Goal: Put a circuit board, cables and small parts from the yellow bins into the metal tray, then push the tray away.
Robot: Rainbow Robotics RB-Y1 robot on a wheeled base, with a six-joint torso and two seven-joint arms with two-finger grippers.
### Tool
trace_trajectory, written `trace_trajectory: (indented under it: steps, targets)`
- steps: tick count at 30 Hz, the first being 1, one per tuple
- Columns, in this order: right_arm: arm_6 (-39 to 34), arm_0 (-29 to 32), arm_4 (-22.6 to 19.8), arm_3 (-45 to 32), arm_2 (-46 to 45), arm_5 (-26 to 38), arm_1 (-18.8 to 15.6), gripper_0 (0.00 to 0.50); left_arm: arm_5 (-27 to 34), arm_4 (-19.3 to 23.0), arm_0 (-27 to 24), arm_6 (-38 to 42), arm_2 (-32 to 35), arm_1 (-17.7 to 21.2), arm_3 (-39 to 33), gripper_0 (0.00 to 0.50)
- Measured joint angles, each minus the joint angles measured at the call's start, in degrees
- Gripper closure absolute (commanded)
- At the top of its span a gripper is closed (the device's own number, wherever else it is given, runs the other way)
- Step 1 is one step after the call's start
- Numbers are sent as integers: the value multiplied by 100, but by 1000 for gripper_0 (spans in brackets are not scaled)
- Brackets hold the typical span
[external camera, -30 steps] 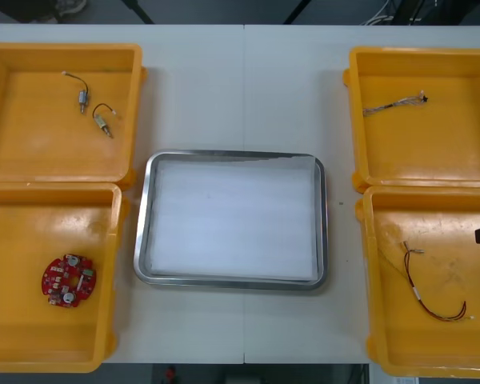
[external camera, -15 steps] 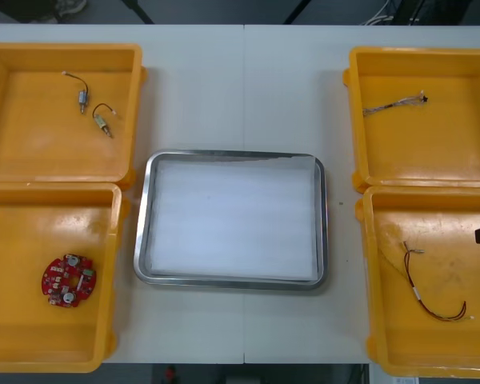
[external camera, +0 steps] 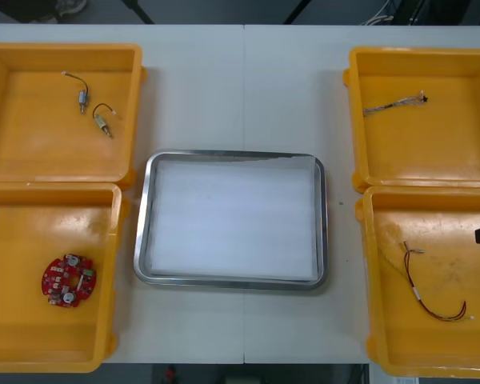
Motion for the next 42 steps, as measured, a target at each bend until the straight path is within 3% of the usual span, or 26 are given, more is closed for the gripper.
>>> trace_trajectory:
  steps: [42]
  targets:
    - [0, 0, 0, 0, 0, 0, 0, 0, 0, 0, 0, 0, 0, 0, 0, 0]
